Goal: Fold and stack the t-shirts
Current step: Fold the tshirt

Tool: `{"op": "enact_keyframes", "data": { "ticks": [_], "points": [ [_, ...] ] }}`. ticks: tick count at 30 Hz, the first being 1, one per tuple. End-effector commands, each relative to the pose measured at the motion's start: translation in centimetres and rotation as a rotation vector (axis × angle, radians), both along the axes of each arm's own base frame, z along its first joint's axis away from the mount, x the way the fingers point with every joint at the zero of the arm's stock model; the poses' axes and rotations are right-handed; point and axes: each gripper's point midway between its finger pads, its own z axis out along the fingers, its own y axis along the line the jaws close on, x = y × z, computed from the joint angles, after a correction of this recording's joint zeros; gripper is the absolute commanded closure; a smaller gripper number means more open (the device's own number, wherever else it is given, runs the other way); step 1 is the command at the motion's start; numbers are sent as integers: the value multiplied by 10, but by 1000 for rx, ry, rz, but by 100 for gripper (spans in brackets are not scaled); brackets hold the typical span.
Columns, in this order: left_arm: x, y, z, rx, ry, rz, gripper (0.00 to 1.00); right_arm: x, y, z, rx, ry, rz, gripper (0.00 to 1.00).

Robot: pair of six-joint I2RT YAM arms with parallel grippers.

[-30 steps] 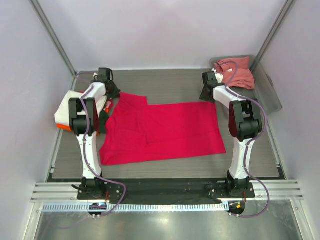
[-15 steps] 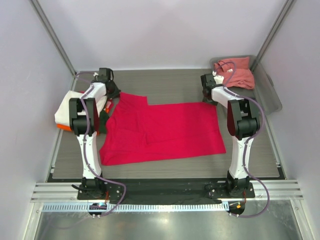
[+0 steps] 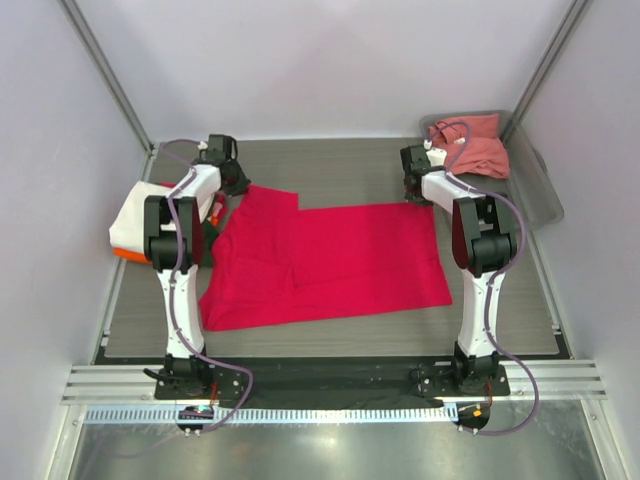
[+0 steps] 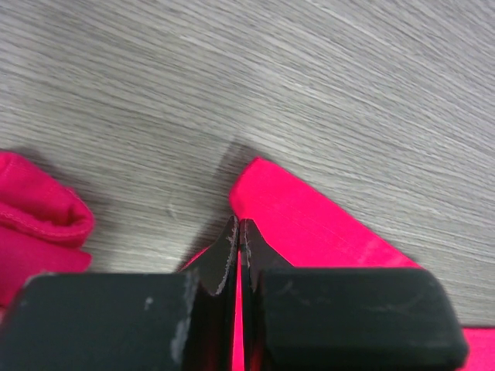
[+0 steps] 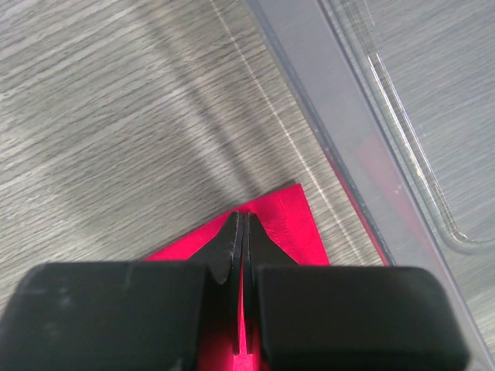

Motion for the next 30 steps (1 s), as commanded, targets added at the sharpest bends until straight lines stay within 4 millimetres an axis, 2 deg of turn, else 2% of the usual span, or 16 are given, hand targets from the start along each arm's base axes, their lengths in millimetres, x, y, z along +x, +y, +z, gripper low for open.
{"op": "enact_keyframes", "data": {
  "ticks": [1, 4, 8, 14, 19, 26, 30],
  "points": [
    [16, -5, 64, 15, -145, -17, 100, -2, -2, 15, -8, -10, -4, 99],
    [16, -9, 75, 8, -164, -19, 100, -1, 3, 22, 0, -22, 12, 99],
    [13, -6, 92, 36, -182, 14, 100, -2, 2, 26, -13, -22, 14, 63],
    [6, 13, 95, 105, -160, 86, 100, -7, -2, 14, -55, 16, 1, 50],
    [5, 15, 87, 103, -140, 88, 100, -10, 2, -4, -47, 50, 9, 48],
    [4, 17, 80, 112, -127, 79, 100, -17, 8, -32, -7, 98, 3, 55],
    [3, 22, 76, 107, -117, 82, 100, -20, 13, -34, 36, 82, -14, 57]
  ]
}}
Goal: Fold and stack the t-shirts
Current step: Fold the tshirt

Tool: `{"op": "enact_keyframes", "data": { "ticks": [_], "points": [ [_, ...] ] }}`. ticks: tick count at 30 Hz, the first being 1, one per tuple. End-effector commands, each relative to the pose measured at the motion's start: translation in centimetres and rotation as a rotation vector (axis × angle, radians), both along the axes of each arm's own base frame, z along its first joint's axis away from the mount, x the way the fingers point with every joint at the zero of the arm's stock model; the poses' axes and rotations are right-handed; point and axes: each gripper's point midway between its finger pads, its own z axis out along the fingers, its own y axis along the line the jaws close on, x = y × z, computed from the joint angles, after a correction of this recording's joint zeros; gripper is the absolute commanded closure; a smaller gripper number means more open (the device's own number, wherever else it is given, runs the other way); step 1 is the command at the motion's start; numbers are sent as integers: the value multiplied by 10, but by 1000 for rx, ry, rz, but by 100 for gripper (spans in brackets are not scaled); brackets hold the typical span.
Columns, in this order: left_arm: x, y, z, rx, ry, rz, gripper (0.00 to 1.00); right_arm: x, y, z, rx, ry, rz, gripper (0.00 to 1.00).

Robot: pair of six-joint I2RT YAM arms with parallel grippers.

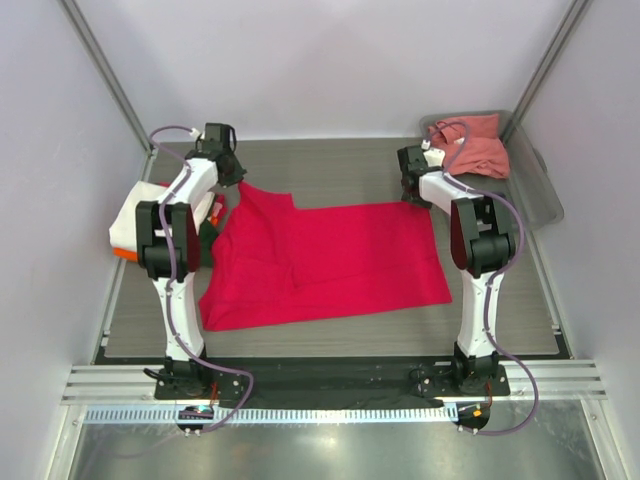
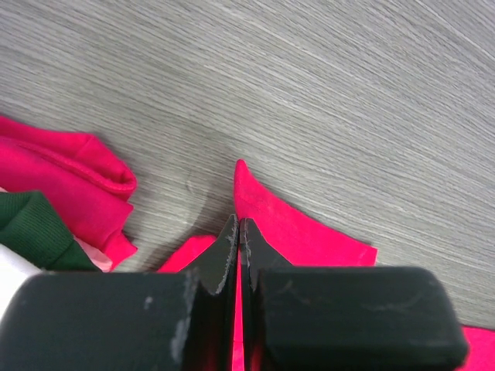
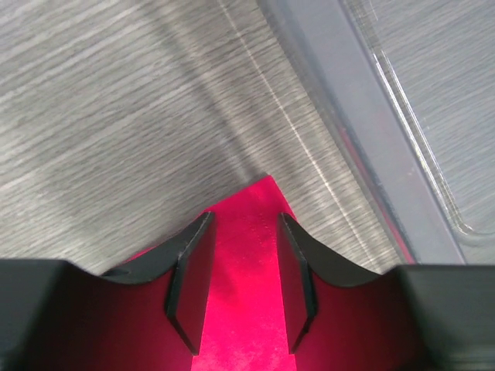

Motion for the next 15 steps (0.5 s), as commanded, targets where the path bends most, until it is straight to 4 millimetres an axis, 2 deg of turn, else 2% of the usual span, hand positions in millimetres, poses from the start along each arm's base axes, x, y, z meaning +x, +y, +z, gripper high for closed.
{"op": "enact_keyframes", "data": {
  "ticks": [1, 3, 4, 9, 12, 13, 15],
  "points": [
    [7, 12, 20, 15, -49, 14, 100, -23, 9, -38, 65, 89, -9, 55],
    [6, 13, 18, 15, -44, 15, 100, -25, 13, -37, 96, 72, -18, 52],
    [7, 13, 19, 13, -47, 15, 100, -35, 12, -46, 99, 90, -21, 52],
    [4, 18, 17, 10, -40, 23, 100, -42, 24, -52, 162, 73, -8, 57],
    [4, 18, 15, 2, -36, 22, 100, -45, 27, -51, 145, 73, -2, 66],
    [4, 16, 15, -5, -34, 18, 100, -45, 29, -51, 151, 69, -3, 81],
    [5, 15, 14, -9, -34, 14, 100, -43, 27, -48, 149, 55, -10, 92]
  ]
}}
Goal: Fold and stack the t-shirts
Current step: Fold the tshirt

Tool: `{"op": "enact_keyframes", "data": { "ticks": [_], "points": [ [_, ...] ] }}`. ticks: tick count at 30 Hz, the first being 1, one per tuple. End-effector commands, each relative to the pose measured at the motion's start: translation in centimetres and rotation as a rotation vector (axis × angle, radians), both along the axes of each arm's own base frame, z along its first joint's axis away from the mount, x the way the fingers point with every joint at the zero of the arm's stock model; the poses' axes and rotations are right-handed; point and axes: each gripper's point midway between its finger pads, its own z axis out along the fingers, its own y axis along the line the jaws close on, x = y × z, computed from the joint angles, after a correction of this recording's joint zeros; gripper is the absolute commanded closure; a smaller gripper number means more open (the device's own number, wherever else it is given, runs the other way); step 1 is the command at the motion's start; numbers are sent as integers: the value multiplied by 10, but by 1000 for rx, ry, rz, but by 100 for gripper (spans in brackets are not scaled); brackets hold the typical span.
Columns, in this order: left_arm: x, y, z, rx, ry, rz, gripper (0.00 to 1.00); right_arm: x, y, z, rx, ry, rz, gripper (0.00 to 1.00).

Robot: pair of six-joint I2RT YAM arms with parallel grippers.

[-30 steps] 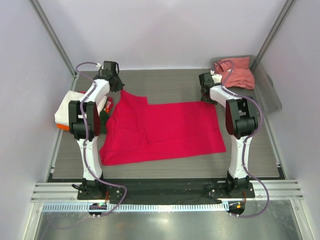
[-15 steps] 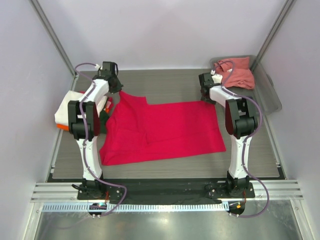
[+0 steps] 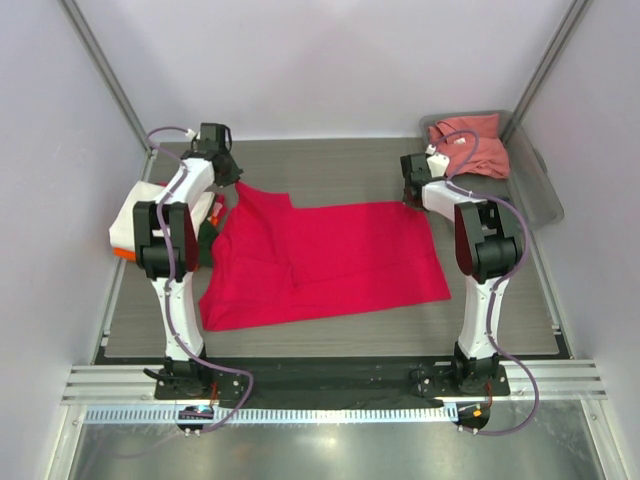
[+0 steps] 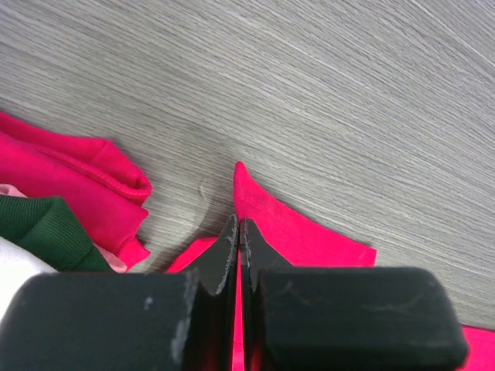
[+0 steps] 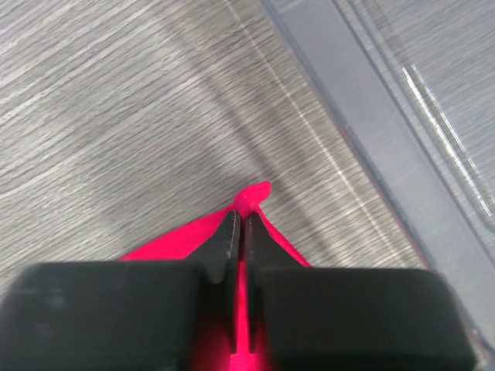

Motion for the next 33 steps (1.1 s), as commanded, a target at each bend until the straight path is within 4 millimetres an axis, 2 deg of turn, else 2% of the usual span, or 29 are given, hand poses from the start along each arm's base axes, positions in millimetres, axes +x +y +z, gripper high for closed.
{"op": "enact_keyframes", "data": {
  "ticks": [1, 6, 12, 17, 21, 22, 24, 26, 27, 29, 30, 31, 33],
  "points": [
    [4, 4, 13, -5, -34, -4, 100, -36, 19, -38, 61, 148, 34, 99],
    [7, -12, 16, -65, -59, -63, 100, -21, 12, -4, 12, 88, 35, 99],
    [8, -36, 26, -99, -99, -128, 100, -21, -1, 27, -72, 74, 44, 99],
    [6, -48, 42, -85, -130, -134, 100, -27, -8, 34, -137, 114, 57, 99],
    [3, -48, 58, -84, -152, -132, 100, -29, -8, 40, -148, 113, 63, 99],
    [2, -42, 61, -56, -155, -117, 100, -30, -6, 41, -149, 112, 69, 99],
    [-4, -41, 61, -48, -149, -124, 100, -30, -5, 46, -148, 105, 73, 99],
    [-9, -43, 71, -36, -180, -142, 100, -30, -2, 50, -140, 101, 83, 98],
    [-17, -43, 63, -31, -167, -145, 100, -31, -1, 52, -137, 98, 84, 98],
    [-22, -46, 72, -20, -205, -148, 100, -32, -2, 57, -141, 94, 87, 98],
    [-30, -45, 63, -17, -189, -147, 100, -31, -1, 61, -140, 85, 90, 97],
    [-33, -47, 71, -15, -209, -152, 100, -29, -2, 64, -143, 79, 88, 97],
    [-37, -46, 69, -1, -214, -154, 100, -22, -1, 70, -149, 68, 92, 97]
  ]
}}
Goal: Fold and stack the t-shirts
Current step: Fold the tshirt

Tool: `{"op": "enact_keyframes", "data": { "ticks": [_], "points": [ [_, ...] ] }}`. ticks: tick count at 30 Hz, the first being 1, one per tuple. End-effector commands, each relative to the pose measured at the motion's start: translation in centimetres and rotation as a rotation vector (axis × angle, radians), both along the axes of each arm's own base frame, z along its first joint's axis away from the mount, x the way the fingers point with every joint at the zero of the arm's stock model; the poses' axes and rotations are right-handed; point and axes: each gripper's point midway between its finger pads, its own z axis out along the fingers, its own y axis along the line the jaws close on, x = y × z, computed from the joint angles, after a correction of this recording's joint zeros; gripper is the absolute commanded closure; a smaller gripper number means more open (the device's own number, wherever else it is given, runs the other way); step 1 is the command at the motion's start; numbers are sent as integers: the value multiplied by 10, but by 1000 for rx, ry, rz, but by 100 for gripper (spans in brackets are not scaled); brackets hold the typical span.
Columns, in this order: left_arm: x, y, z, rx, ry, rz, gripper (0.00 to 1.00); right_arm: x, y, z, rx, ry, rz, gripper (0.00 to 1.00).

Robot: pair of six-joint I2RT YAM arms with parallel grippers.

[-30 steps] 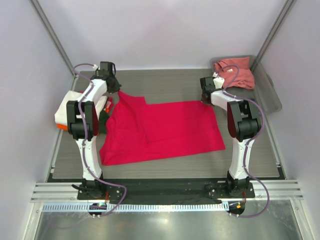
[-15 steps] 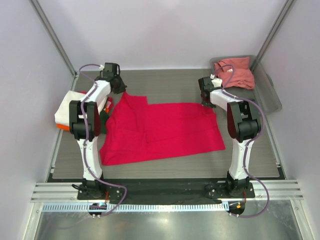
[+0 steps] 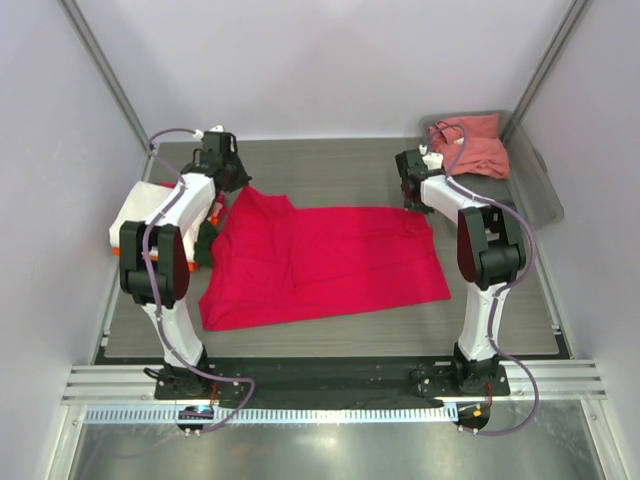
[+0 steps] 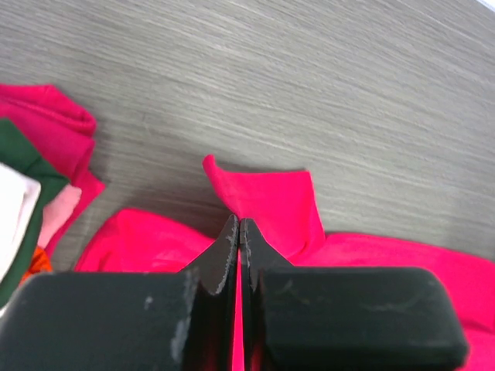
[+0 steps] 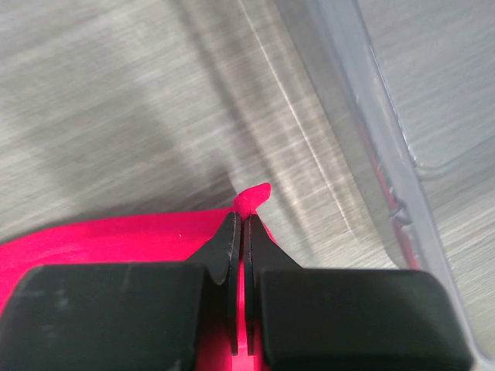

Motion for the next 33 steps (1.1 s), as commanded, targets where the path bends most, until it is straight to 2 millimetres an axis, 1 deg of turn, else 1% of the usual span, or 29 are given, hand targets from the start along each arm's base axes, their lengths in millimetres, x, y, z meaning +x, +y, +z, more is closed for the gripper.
{"op": "enact_keyframes", "data": {
  "ticks": [1, 2, 4, 6, 7, 8, 9, 10, 11, 12, 14, 15, 17, 18, 19, 21, 22, 24, 25, 26, 27, 28, 29, 31, 32, 33],
  "points": [
    [4, -2, 27, 32, -114, -15, 100, 18, 3, 49, -11, -95, 10, 97],
    [3, -1, 32, 35, -124, -14, 100, 20, 3, 47, -10, -87, 9, 96],
    [-3, -1, 40, 47, -142, -12, 100, 21, 6, 53, -1, -93, 17, 97],
    [-7, -1, 45, 62, -162, -10, 100, 18, 6, 52, 4, -89, 16, 97],
    [-8, -5, 49, 66, -179, -12, 100, 17, 7, 53, 10, -90, 19, 97],
    [-12, -6, 47, 73, -178, -14, 100, 16, 7, 54, 15, -90, 20, 97],
    [-15, -6, 53, 74, -194, -12, 100, 14, 7, 57, 21, -94, 23, 97],
    [-17, -8, 56, 80, -204, -14, 100, 13, 9, 57, 30, -92, 31, 97],
    [-22, -9, 52, 86, -199, -16, 100, 12, 10, 58, 35, -94, 34, 97],
    [-25, -9, 61, 89, -219, -13, 100, 9, 10, 62, 39, -99, 37, 97],
    [-32, -10, 64, 104, -228, -7, 100, 7, 11, 66, 51, -105, 42, 97],
    [-39, -9, 71, 105, -241, -7, 100, 4, 11, 64, 52, -98, 43, 97],
    [-47, -12, 74, 118, -251, -8, 100, 1, 12, 70, 60, -107, 51, 99],
    [-53, -12, 70, 127, -241, -9, 100, -1, 12, 69, 65, -106, 52, 99],
    [-61, -15, 75, 135, -246, -14, 100, -1, 12, 74, 70, -116, 54, 99],
    [-70, -12, 73, 159, -235, 12, 100, -4, 13, 76, 76, -115, 65, 99],
    [-80, -13, 70, 168, -214, 11, 100, -5, 13, 83, 79, -130, 67, 99],
    [-90, -9, 67, 194, -199, 35, 100, -9, 13, 84, 82, -132, 67, 99],
    [-99, -10, 58, 209, -173, 28, 100, -11, 12, 85, 83, -133, 67, 99],
    [-106, -8, 64, 210, -188, 35, 100, -14, 12, 91, 88, -144, 70, 99],
    [-111, -7, 65, 217, -191, 41, 100, -18, 12, 87, 94, -136, 69, 99],
    [-120, -8, 57, 227, -178, 31, 100, -20, 13, 88, 101, -139, 70, 99],
    [-127, -6, 65, 221, -198, 35, 100, -23, 13, 87, 105, -139, 73, 99],
    [-140, -4, 65, 224, -193, 37, 100, -29, 13, 88, 117, -148, 70, 99],
    [-148, -3, 66, 221, -192, 36, 100, -33, 12, 83, 117, -141, 67, 99],
    [-154, -4, 65, 216, -184, 41, 100, -35, 12, 86, 120, -149, 70, 99]
  ]
}}
